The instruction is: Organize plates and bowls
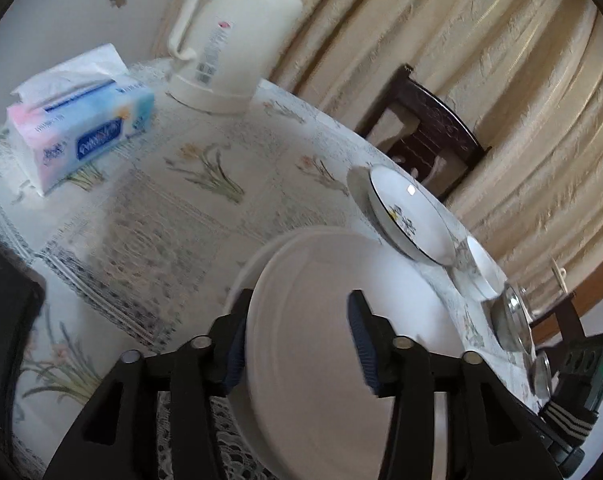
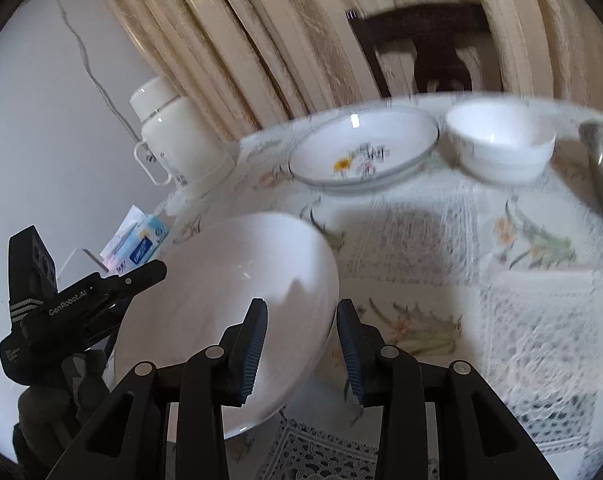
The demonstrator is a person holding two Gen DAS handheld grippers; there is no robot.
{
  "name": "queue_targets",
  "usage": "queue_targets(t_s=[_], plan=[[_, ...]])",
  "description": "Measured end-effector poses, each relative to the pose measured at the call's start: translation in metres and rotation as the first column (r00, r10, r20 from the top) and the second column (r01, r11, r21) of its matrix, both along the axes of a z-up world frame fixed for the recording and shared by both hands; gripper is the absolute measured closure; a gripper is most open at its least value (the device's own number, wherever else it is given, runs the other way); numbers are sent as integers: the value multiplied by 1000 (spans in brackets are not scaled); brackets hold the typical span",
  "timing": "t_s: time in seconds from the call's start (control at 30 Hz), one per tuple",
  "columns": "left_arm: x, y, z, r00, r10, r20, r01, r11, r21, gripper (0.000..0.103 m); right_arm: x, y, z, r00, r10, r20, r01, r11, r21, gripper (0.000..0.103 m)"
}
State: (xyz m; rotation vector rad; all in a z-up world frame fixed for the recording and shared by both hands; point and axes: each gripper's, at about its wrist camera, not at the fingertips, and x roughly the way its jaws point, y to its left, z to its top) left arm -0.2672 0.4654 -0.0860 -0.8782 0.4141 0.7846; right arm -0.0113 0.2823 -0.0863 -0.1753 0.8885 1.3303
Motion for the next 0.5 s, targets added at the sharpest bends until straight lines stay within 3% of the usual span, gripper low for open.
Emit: queue_targets(t_s=[0.17, 0.27, 0.4, 0.5], plan=[[2, -1, 4, 1000, 4, -24, -3, 999, 42, 46, -8, 0, 11, 998, 17, 53, -19, 999, 35, 62], [3, -3, 6, 999, 13, -47, -9, 997, 72, 43, -5, 0, 8, 999, 8, 33, -9, 1000, 26, 61], [4, -13, 17, 992, 41, -122, -14, 977, 211, 38, 2, -3, 0, 1000, -17, -11, 17, 1000, 8, 61], [6, -14, 21, 993, 20, -119, 7, 974, 227, 37, 7, -5, -2, 998, -36, -42, 36, 999, 3, 61]])
